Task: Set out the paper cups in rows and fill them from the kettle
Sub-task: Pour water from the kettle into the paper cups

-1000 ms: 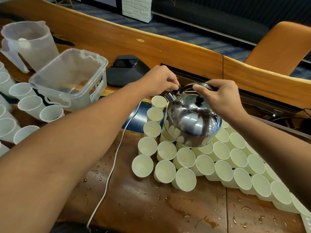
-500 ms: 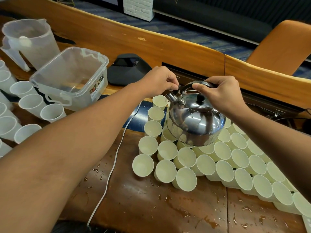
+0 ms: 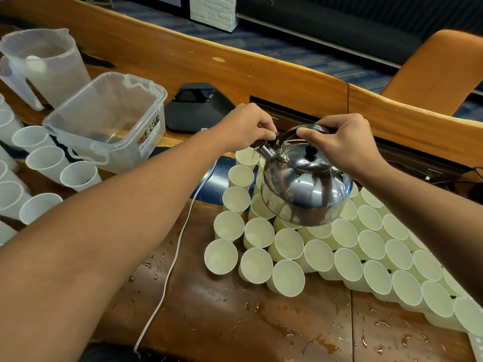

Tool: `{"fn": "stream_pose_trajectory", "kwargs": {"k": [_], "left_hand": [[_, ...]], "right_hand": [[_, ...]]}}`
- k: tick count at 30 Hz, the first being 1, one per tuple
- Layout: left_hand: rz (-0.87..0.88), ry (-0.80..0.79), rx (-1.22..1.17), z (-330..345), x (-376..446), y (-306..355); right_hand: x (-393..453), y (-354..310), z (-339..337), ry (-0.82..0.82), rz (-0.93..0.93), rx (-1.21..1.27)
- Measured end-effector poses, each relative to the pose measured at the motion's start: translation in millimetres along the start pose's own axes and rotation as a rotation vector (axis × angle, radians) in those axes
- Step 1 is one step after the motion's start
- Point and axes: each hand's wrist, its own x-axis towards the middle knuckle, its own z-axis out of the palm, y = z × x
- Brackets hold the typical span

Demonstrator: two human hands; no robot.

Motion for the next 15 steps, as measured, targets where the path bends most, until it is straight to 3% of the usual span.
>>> {"fn": "stream_pose_trajectory", "kwargs": {"k": [15], "left_hand": [[0.007,0.001,-0.019,-2.0,-1.4,0.7]], "right_hand": [[1.5,-5.2,-0.2,-0.018,0.0,-0.006]]}}
